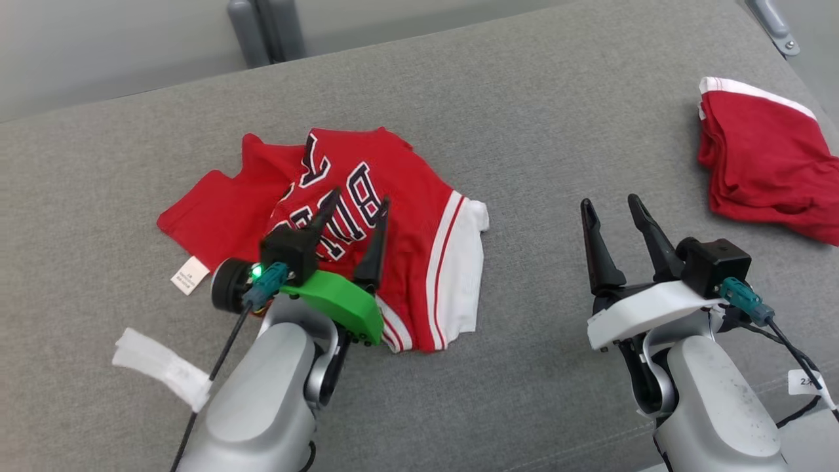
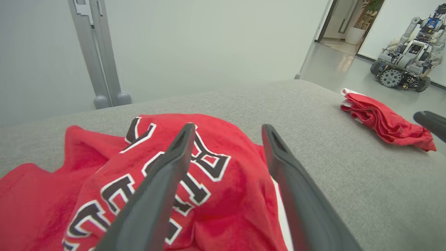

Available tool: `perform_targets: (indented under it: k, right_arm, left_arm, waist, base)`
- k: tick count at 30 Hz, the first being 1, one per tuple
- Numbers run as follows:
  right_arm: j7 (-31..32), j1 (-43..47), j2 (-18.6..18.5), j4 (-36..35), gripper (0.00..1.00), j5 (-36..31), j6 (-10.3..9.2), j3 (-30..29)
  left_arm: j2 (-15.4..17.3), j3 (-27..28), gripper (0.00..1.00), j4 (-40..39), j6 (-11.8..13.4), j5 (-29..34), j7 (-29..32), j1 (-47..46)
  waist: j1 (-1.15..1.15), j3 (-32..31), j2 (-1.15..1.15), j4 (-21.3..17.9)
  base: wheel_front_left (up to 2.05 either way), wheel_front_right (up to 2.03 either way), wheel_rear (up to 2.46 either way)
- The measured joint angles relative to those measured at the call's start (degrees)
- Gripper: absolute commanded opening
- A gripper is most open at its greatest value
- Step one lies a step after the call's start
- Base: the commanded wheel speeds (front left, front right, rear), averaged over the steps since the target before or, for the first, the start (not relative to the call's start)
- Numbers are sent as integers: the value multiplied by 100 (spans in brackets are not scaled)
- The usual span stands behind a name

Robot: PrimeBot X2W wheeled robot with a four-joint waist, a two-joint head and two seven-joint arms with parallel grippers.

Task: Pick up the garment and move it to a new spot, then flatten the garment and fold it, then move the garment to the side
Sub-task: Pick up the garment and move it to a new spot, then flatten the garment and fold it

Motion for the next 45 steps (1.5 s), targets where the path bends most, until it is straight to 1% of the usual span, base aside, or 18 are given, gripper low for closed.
perform_targets:
  k: [3,7,13,16,23,27,32,38,45]
  right_arm:
    - [0,44,0,14,100,-8,0,24]
    - [0,159,1,36,100,-31,0,3]
    - [0,341,2,121,100,-57,0,-79]
    - [0,434,2,178,100,-73,0,-101]
    - [0,628,2,299,100,-98,0,-81]
    - [0,679,1,364,100,-110,0,-84]
    - [0,685,0,527,100,-215,0,-34]
    - [0,679,1,985,100,-304,0,300]
    - [0,494,3,1539,100,-285,0,620]
  left_arm:
    - [13,636,100,-246,188,174,0,374]
    - [97,1218,100,-534,292,608,0,964]
    - [93,2015,100,-822,277,945,0,1761]
    - [80,2335,100,-923,231,1109,0,2085]
    - [37,2907,100,-1268,191,1265,0,2759]
    - [25,3016,100,-1295,147,1312,0,2972]
    - [20,2939,100,-1324,162,1182,0,2966]
    - [16,2773,100,-1332,182,1099,0,2920]
    - [14,2638,100,-1337,188,1073,0,2803]
  waist:
    - [0,-62,0,132]
    - [0,-207,0,287]
    - [0,-462,0,602]
    - [0,-589,0,752]
    - [0,-869,0,993]
    - [0,-935,0,1085]
    - [0,-857,0,1123]
    - [0,-695,0,1230]
    - [0,-490,0,1459]
  base:
    - [0,0,0]
    - [0,0,0]
    - [0,0,0]
    - [0,0,0]
    - [0,0,0]
    - [0,0,0]
    - [0,0,0]
    - [0,0,0]
    - [0,0,0]
